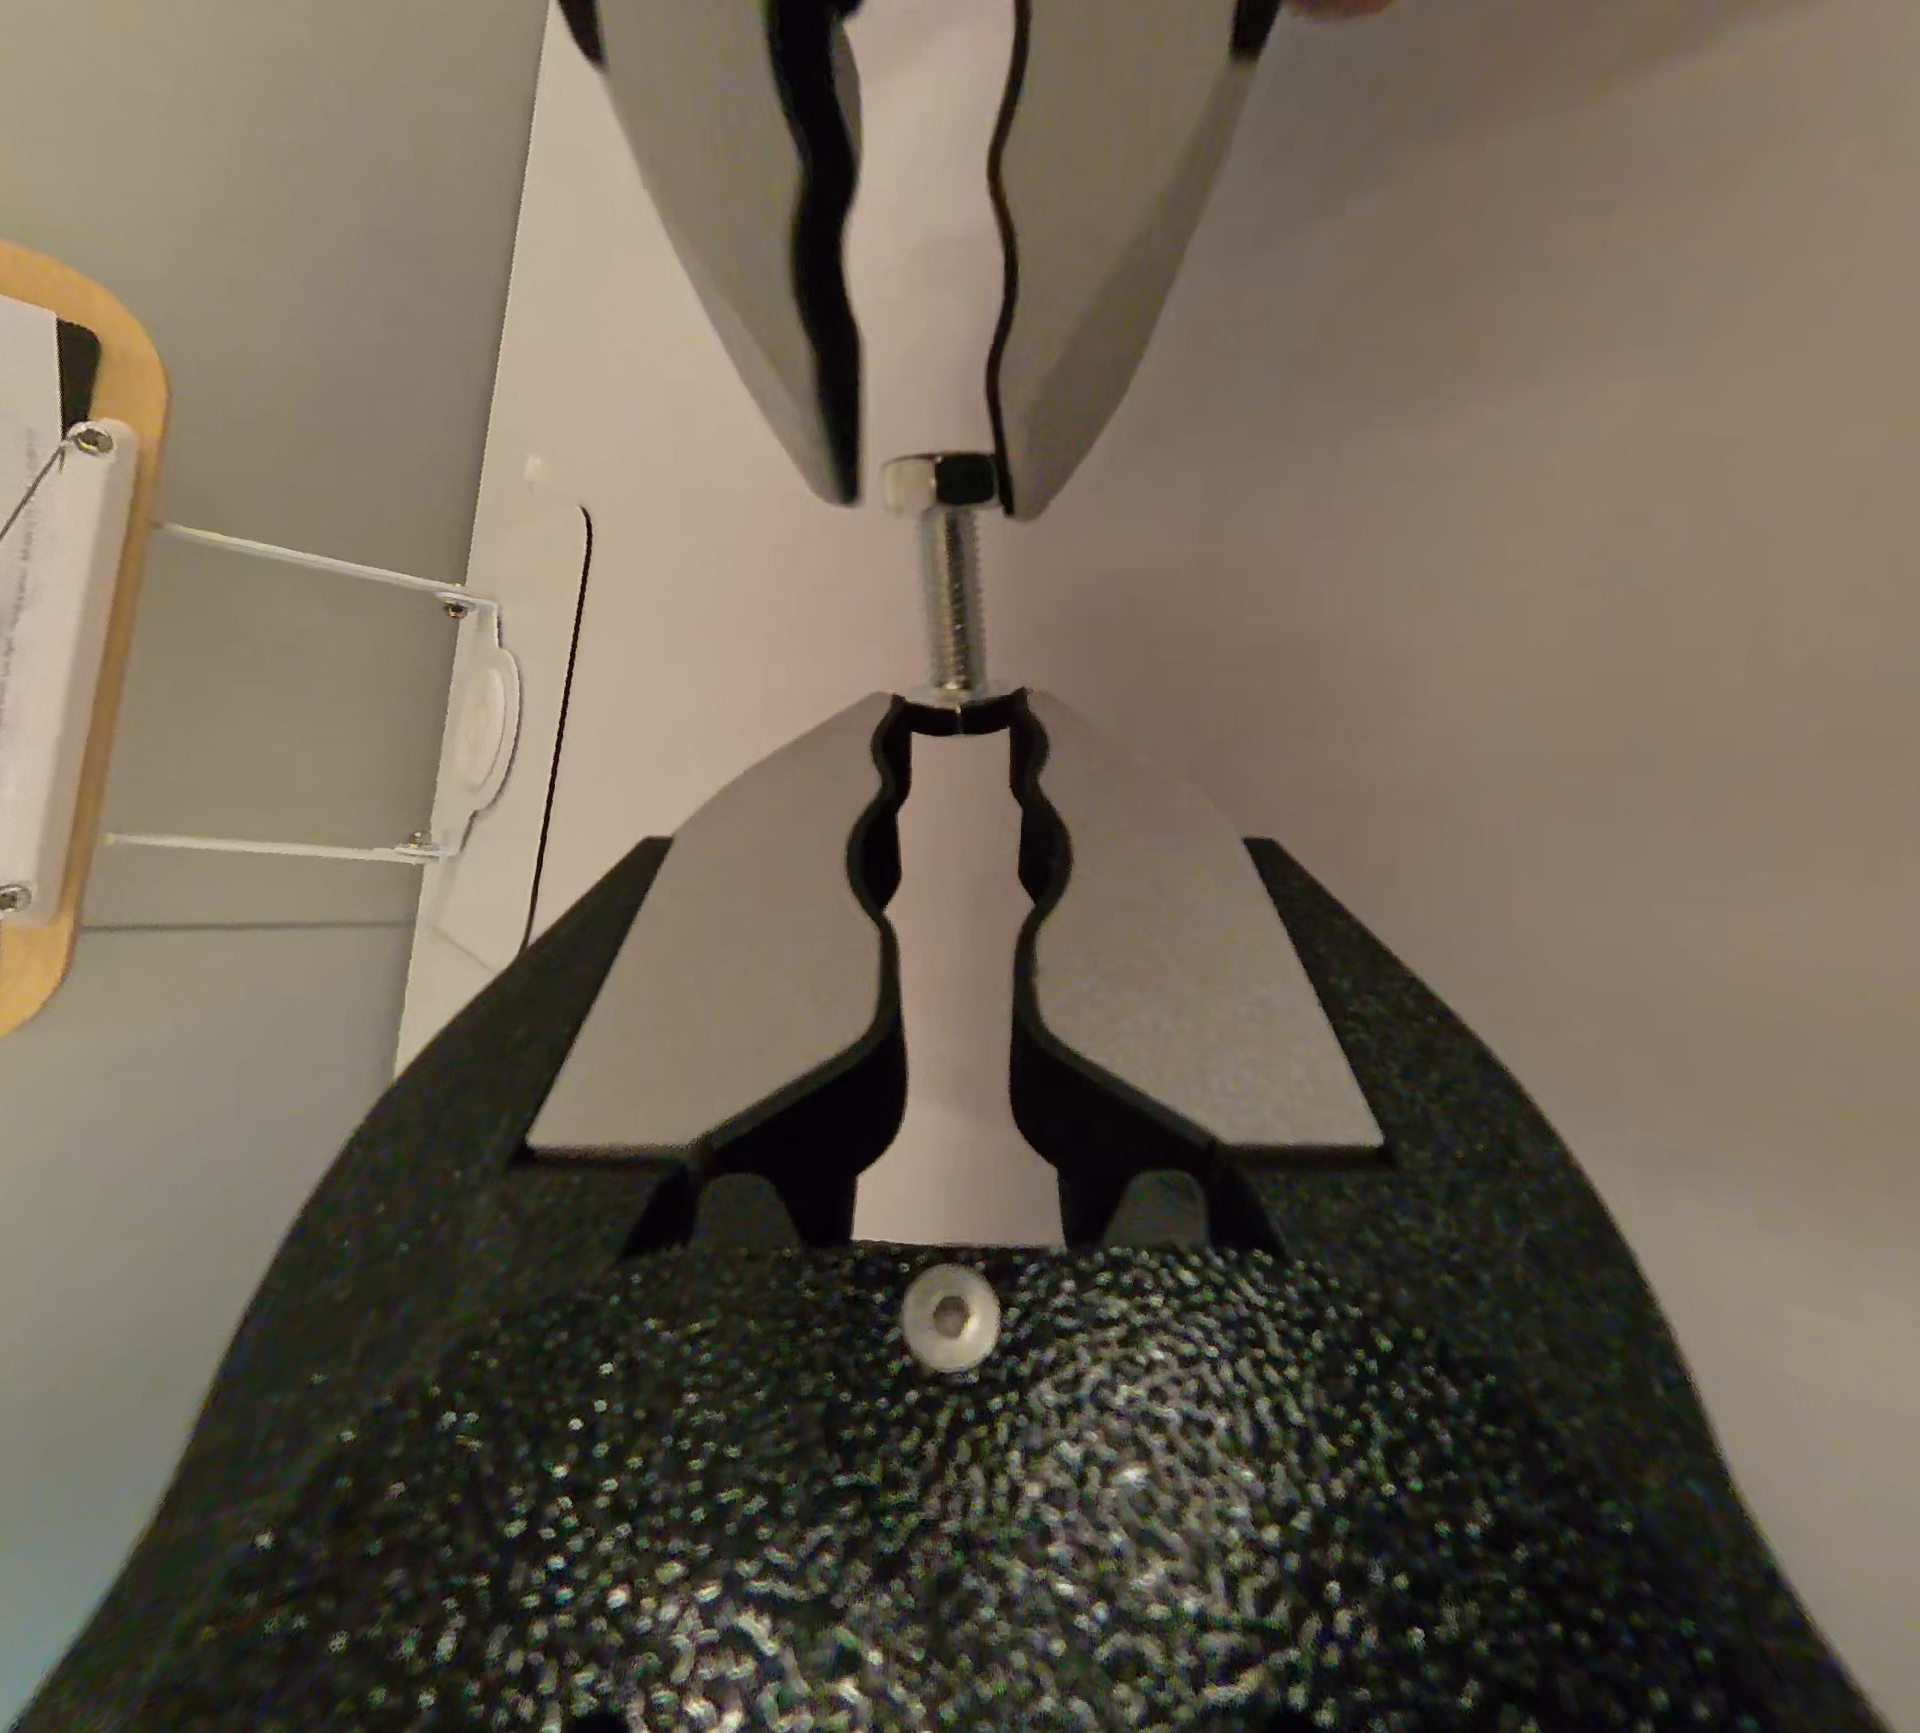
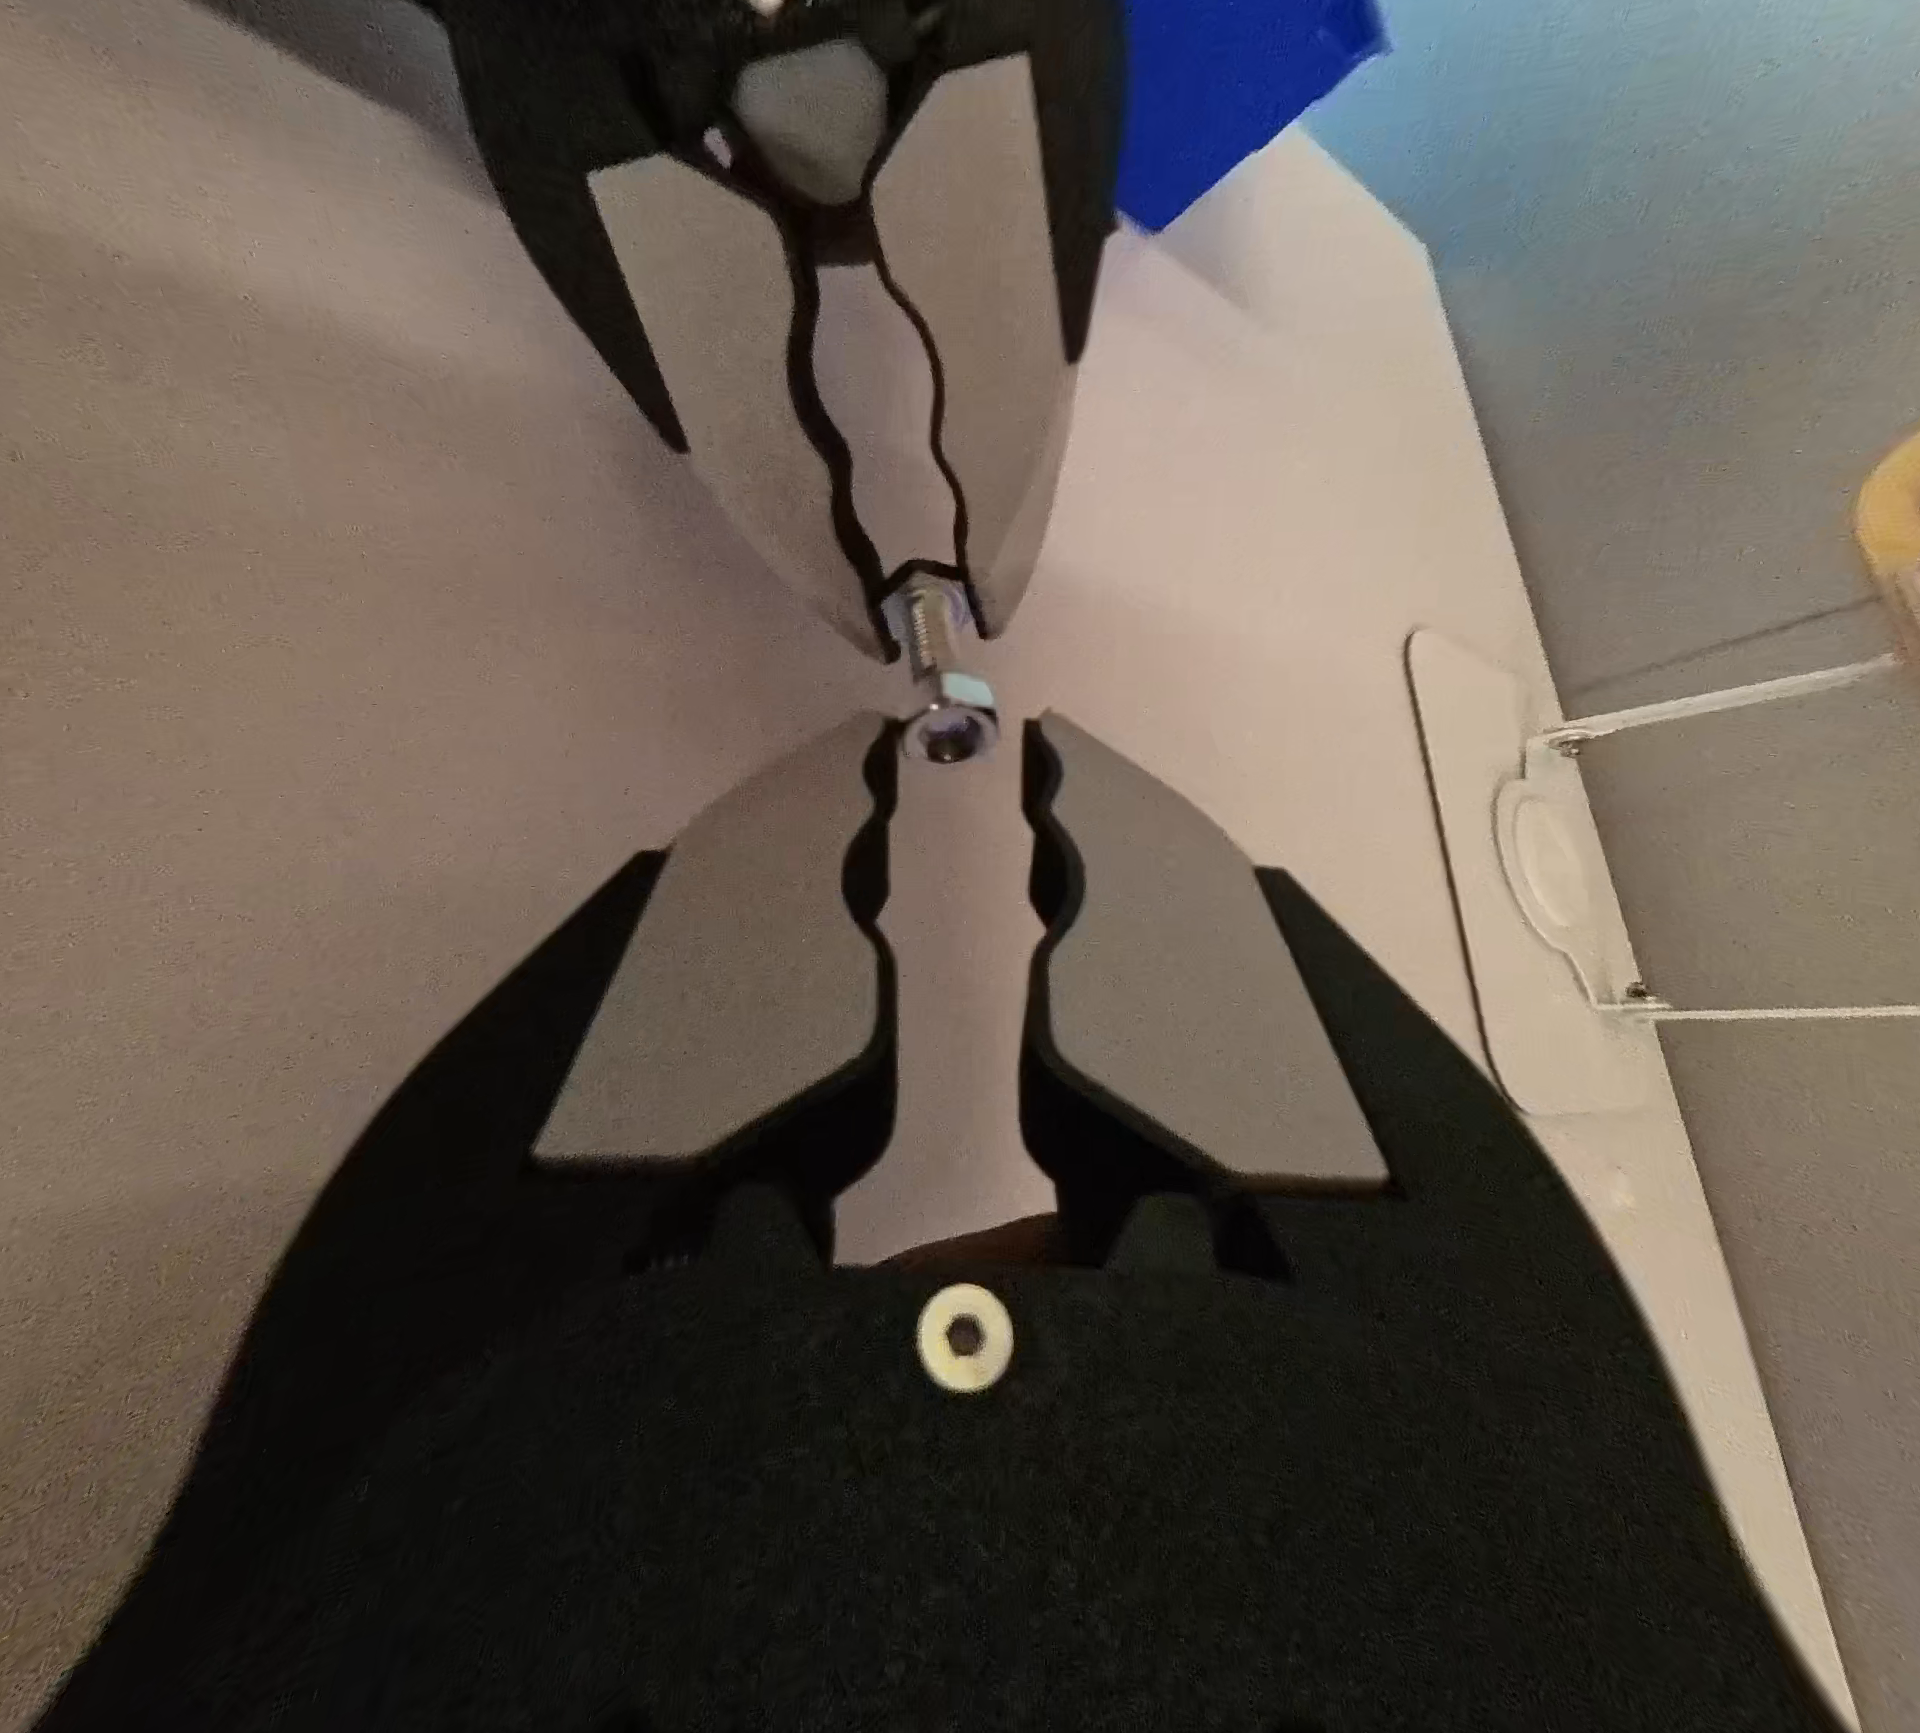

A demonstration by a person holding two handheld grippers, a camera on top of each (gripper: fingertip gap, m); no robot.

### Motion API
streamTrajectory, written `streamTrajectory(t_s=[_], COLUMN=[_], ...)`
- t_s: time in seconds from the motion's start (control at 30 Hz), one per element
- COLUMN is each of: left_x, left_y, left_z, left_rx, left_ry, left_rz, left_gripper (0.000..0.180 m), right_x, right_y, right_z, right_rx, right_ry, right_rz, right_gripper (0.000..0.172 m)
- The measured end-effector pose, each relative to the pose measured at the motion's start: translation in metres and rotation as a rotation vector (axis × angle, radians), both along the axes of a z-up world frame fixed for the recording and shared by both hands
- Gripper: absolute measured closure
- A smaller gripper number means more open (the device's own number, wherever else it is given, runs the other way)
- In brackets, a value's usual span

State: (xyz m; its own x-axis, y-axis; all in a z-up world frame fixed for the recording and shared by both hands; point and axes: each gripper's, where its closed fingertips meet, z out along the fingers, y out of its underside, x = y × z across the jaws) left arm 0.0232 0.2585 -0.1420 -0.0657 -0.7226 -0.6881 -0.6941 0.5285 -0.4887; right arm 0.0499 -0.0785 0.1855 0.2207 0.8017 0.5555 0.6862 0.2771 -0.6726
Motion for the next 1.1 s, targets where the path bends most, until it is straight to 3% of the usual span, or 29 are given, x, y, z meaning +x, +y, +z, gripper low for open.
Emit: streamTrajectory(t_s=[0.07,0.2,0.27,0.33,0.4,0.53,0.63,0.67,0.77,0.87,0.93,1.0,1.1], left_x=[0.0,-0.003,-0.002,-0.001,-0.003,-0.004,-0.001,0.001,-0.001,-0.004,-0.004,-0.002,-0.001], left_y=[0.001,0.003,0.002,0.002,0.004,0.005,0.001,-0.001,0.002,0.006,0.005,0.004,0.003], left_z=[-0.003,-0.008,-0.007,-0.002,0.001,0.002,0.0,0.0,-0.004,-0.006,-0.005,0.002,0.008], left_rx=[0.031,0.118,0.11,0.072,0.047,0.003,-0.004,-0.004,0.047,0.144,0.157,0.132,0.062], left_ry=[0.029,0.1,0.084,0.045,0.024,-0.002,0.001,0.002,0.042,0.104,0.104,0.056,-0.014], left_rz=[0.01,0.005,0.002,0.011,0.023,0.029,0.008,-0.001,0.01,0.014,0.008,0.014,0.019], left_gripper=[0.163,0.163,0.163,0.163,0.163,0.163,0.163,0.163,0.163,0.163,0.163,0.163,0.163], right_x=[0.0,-0.003,-0.005,-0.003,0.002,0.007,0.003,0.001,0.0,-0.004,-0.005,-0.003,0.006], right_y=[0.0,-0.007,-0.008,-0.001,0.005,0.001,-0.001,-0.002,-0.001,-0.006,-0.009,-0.003,0.007], right_z=[-0.007,-0.016,-0.009,0.004,0.013,0.014,0.007,0.005,-0.005,-0.012,-0.007,0.004,0.016], right_rx=[-0.079,-0.724,-0.871,-0.799,-0.564,-0.075,0.072,0.081,-0.077,-0.652,-0.885,-0.792,-0.355], right_ry=[-0.013,0.246,0.386,0.444,0.394,0.116,0.003,-0.011,-0.001,0.242,0.394,0.445,0.343], right_rz=[-0.039,-0.24,-0.201,-0.137,-0.09,0.021,0.043,0.047,-0.026,-0.202,-0.193,-0.12,-0.043], right_gripper=[0.154,0.154,0.15,0.131,0.122,0.125,0.139,0.151,0.154,0.155,0.154,0.143,0.125])
